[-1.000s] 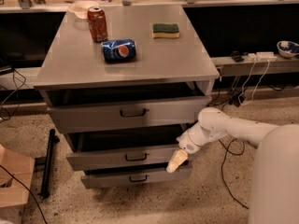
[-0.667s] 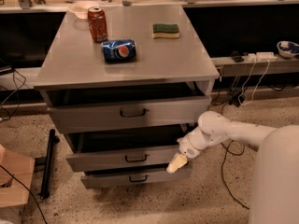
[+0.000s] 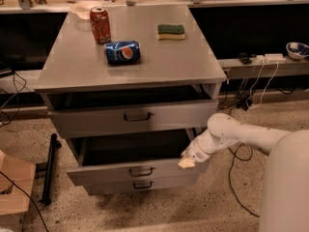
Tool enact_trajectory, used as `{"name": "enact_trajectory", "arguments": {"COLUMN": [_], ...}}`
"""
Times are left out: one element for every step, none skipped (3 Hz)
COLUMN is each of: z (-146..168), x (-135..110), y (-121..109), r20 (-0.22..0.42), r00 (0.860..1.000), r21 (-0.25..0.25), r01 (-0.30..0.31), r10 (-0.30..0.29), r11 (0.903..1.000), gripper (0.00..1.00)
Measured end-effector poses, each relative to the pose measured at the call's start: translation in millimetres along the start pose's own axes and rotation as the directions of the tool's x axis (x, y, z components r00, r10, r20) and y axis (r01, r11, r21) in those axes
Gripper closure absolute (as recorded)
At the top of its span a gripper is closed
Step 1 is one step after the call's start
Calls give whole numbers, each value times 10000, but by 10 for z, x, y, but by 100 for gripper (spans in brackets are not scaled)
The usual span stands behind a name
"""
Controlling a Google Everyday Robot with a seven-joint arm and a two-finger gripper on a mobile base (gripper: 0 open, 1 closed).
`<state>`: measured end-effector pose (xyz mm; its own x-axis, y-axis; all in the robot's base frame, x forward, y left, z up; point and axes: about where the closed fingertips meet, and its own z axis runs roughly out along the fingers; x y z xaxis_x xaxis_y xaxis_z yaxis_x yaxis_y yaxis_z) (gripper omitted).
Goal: Open middle drawer
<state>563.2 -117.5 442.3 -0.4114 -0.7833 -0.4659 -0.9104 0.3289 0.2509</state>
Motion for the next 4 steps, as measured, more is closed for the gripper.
{"name": "enact_trajectory", "arguments": {"z": [-20,-1,-3,-4], "x": [14,144,142,185], "y": [-19,139,138,192], "r20": [-1,-273,-273,-332], "r00": [10000,9993,9993,9986], "r21": [-1,-160,-160,-252], "r01": [0,-254,-254,-423], "r10": [0,249,250,415], "r11": [10000,9996,9995,9988], "gripper": [96,97,75,43]}}
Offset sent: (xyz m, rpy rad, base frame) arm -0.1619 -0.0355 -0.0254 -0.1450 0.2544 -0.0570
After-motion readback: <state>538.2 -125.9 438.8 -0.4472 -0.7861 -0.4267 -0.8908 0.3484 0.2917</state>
